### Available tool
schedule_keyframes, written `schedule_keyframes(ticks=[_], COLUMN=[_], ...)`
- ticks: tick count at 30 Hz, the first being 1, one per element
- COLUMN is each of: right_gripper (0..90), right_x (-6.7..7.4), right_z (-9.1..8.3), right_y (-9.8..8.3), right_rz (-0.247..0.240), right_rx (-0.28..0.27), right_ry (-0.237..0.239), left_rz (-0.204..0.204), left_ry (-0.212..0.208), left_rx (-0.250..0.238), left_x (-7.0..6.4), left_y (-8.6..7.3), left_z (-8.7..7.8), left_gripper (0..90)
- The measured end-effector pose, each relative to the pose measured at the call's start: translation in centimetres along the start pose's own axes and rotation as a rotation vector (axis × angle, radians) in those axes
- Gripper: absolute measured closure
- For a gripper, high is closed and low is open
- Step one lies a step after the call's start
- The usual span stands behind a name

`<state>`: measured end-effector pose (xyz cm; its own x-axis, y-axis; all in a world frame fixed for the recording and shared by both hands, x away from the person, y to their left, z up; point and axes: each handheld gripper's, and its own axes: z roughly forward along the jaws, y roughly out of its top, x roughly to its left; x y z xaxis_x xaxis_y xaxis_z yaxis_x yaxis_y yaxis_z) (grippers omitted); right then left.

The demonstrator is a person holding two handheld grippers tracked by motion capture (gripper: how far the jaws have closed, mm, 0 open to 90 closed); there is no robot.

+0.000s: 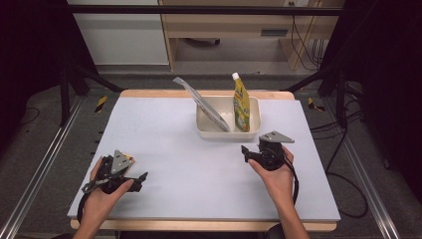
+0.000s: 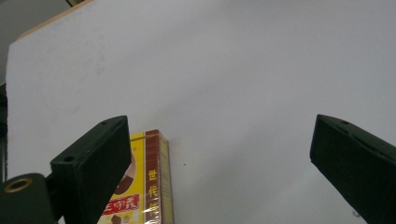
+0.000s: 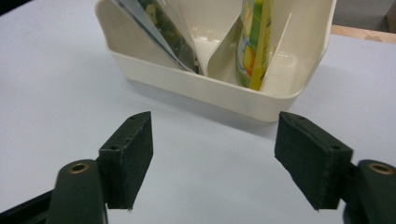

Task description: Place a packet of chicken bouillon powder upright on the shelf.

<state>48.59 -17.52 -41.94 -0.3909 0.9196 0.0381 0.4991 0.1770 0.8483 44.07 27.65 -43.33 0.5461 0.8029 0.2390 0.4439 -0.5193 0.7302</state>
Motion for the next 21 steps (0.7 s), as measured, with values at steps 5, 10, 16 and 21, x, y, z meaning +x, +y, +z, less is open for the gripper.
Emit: schedule_keyframes(ticks=[5,10,16,21], right_gripper=[20.9,18.0,17.2,17.3], right_x=[0.2,0.0,0.1,-0.1], right_z=[-0.2,-0.2,0.2,0.2], right_y=[-1.0,-1.3,-1.4,-1.6], right_rz=[-0.013,-0.023,-0.050,-0.035], right_rx=[0.028,0.029,0.048,0.056], right_ry=[-0.011,-0.011,-0.019,-0.016], left_rz=[-0.019,-0.089,-0.158,-0.197], left_ry=[0.022,0.040,0.020,-0.059], left_rx=[0.010,0.025,0.091,0.190], left_x=[1.2,2.9,5.0,6.0], left_y=[0.0,-0.4,-1.1,-1.1], left_z=[-0.4,-1.0,-1.3,-0.6], left_gripper=[5.4,7.2,8.7,11.5])
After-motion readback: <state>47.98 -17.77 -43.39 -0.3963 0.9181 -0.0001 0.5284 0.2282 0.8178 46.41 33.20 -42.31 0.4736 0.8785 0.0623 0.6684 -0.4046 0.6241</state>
